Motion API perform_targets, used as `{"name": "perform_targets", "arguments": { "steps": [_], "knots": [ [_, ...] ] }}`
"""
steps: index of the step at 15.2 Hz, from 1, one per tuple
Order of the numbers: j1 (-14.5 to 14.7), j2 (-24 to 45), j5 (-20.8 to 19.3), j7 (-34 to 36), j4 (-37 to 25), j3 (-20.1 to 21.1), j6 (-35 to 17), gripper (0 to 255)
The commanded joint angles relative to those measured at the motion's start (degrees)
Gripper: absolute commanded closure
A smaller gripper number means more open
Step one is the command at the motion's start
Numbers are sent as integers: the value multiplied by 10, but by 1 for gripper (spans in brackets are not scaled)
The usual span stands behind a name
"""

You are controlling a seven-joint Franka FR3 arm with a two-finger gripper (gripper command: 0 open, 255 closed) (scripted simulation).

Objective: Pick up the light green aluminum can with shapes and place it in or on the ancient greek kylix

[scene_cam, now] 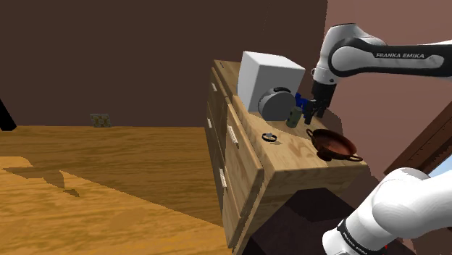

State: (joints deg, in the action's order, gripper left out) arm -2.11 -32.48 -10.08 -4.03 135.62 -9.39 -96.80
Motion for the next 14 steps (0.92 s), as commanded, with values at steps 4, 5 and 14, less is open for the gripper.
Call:
{"name": "perform_targets", "arguments": {
  "steps": [4, 5, 14],
  "knots": [
    [-11, 85, -14, -56, -43, -48, -60, 0],
    [-12, 104, -15, -67, -54, -57, -70, 0],
    [-28, 284, 24, -178, -189, -124, -138, 0]
  ]
}}
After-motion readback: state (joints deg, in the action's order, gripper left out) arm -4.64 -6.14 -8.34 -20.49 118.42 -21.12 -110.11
